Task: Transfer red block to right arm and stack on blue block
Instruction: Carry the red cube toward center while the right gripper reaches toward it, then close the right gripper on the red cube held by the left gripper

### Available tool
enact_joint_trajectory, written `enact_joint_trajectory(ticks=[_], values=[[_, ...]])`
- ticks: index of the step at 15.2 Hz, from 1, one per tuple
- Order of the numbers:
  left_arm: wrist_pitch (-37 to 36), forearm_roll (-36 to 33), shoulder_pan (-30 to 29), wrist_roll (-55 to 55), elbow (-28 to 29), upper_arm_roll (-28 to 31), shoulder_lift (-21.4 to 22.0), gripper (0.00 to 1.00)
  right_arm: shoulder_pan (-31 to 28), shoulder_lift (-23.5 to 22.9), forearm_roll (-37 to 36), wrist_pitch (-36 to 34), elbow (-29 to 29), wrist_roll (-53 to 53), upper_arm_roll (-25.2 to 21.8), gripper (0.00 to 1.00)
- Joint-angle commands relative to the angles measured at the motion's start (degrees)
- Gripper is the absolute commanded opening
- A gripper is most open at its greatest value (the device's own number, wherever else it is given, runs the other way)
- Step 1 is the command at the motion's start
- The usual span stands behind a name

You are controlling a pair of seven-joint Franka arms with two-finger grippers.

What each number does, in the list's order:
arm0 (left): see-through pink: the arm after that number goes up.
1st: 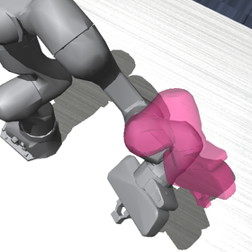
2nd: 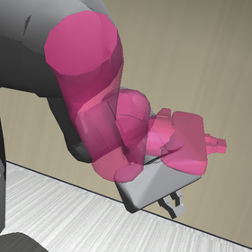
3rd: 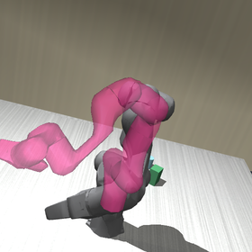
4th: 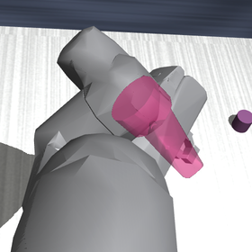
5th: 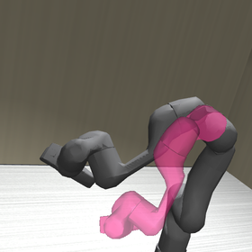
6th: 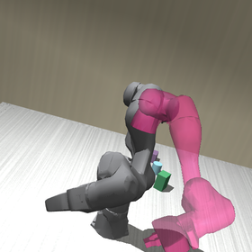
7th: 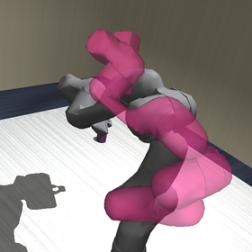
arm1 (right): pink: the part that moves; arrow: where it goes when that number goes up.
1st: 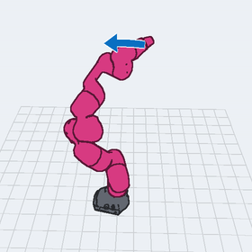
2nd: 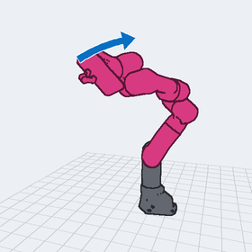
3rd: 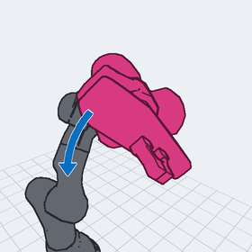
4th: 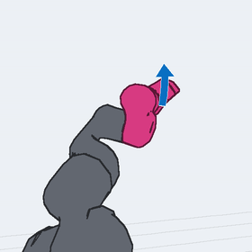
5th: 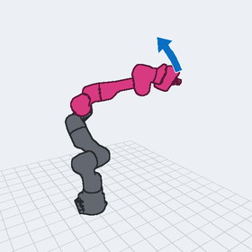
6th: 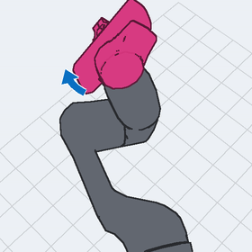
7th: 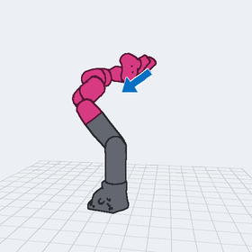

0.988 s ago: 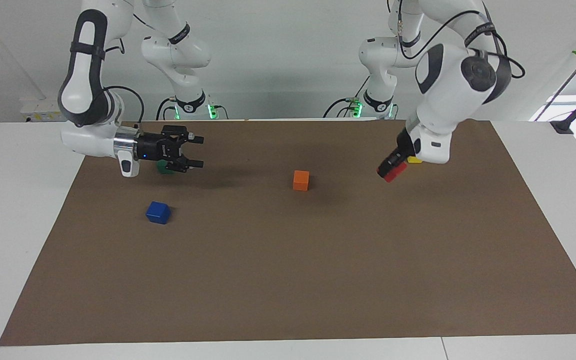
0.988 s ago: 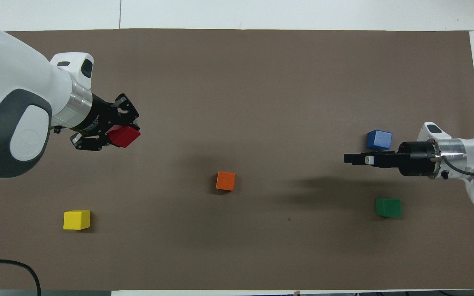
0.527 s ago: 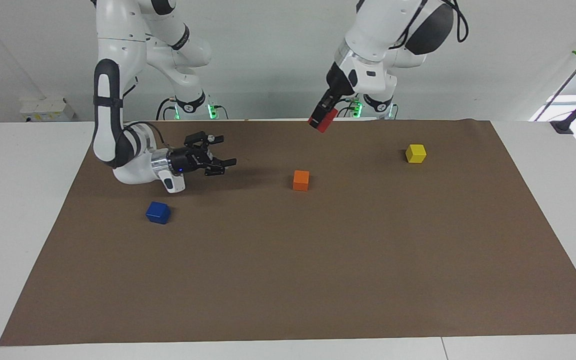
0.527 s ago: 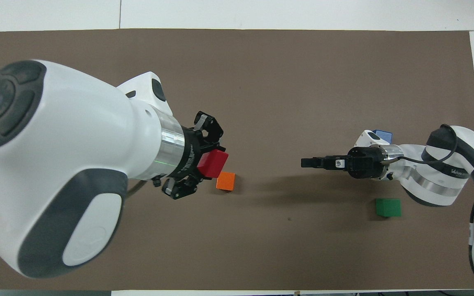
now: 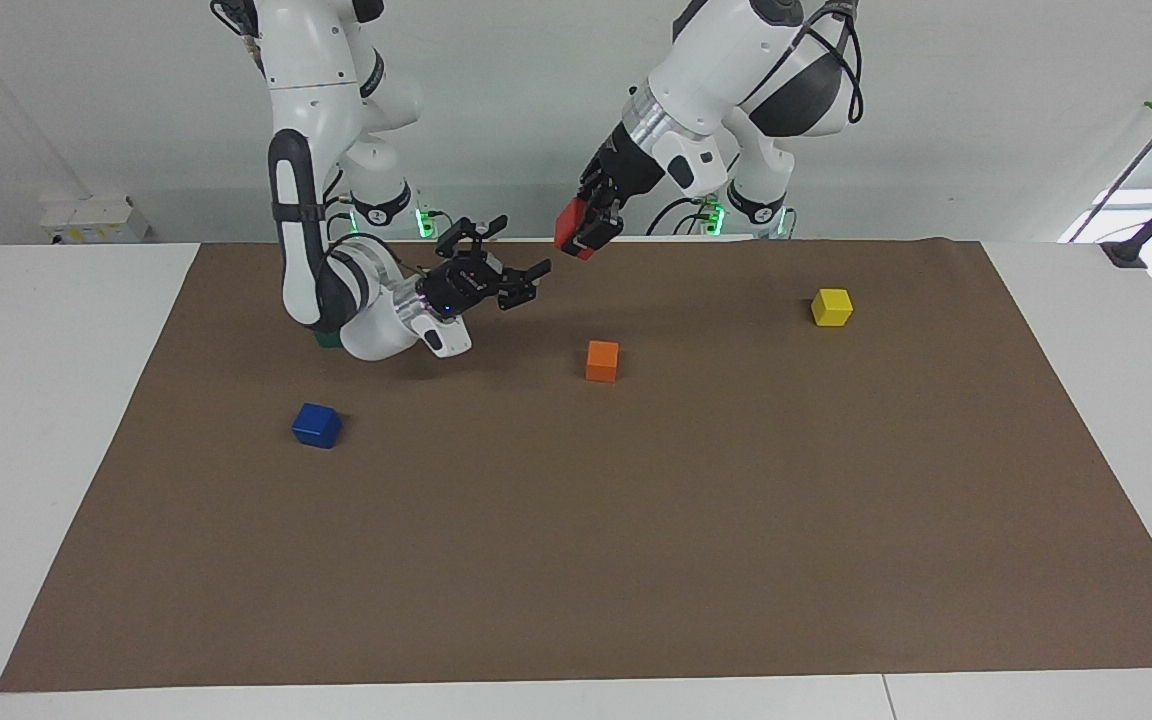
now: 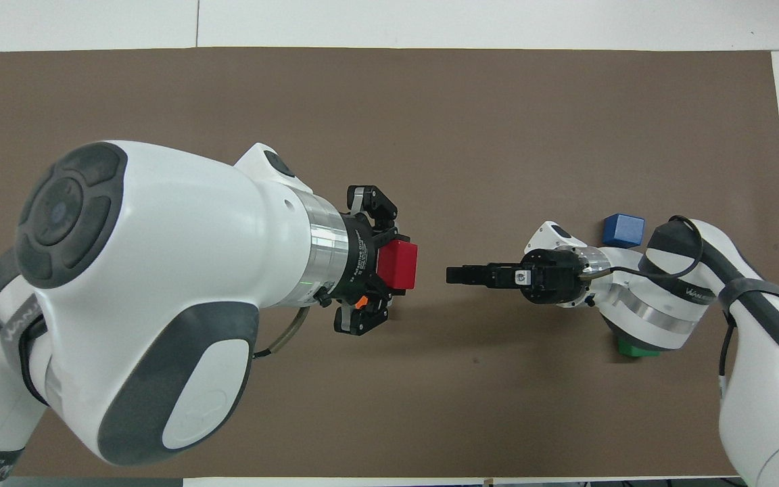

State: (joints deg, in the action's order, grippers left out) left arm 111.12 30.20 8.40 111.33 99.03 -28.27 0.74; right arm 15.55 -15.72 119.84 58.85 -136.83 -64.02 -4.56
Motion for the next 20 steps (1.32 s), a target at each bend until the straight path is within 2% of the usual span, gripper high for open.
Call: enact_joint_trajectory(ticks=[1, 3, 6, 8, 11, 16, 18, 19, 20], values=[[1.9, 1.97, 0.48, 0.91, 4.59, 0.59, 3.92, 0.0, 4.03, -3.16, 6.61, -6.45, -0.99, -1.99, -0.1, 1.0], [1.73, 1.97, 0.56, 1.0, 4.59, 0.59, 3.92, 0.0, 6.15, -4.31, 9.79, -8.13, -0.81, -1.99, -0.01, 1.0], [1.38, 1.97, 1.17, 1.09, 4.59, 0.59, 3.92, 0.0, 7.73, -8.7, 11.38, -12.43, 1.03, -2.17, 0.17, 1.0], [1.11, 1.97, 1.53, 1.17, 4.85, 0.59, 4.36, 0.0, 7.74, -8.8, 11.9, -12.62, 1.21, -2.17, 0.95, 1.0], [1.29, 2.06, 2.5, 0.91, 7.48, 0.59, 5.76, 0.0, 8.0, -8.71, 18.14, -11.92, 2.26, -1.73, 4.47, 1.0], [1.03, 2.06, 3.38, 0.73, 9.69, 0.59, 7.17, 0.0, 9.4, -8.71, 19.38, -10.69, 2.62, -1.73, 4.47, 0.99], [0.59, 2.06, 3.38, 0.65, 9.6, 0.59, 7.35, 0.0, 9.76, -8.62, 19.38, -10.6, 2.53, -1.99, 4.47, 0.89], [0.41, 2.06, 3.38, 0.65, 9.69, 0.59, 7.35, 0.0, 10.19, -8.62, 19.47, -10.43, 2.44, -2.08, 4.47, 0.77], [0.06, 2.06, 3.38, 0.65, 9.69, 0.59, 7.35, 0.0, 10.28, -8.62, 19.47, -9.99, 2.36, -2.17, 4.47, 0.51]])
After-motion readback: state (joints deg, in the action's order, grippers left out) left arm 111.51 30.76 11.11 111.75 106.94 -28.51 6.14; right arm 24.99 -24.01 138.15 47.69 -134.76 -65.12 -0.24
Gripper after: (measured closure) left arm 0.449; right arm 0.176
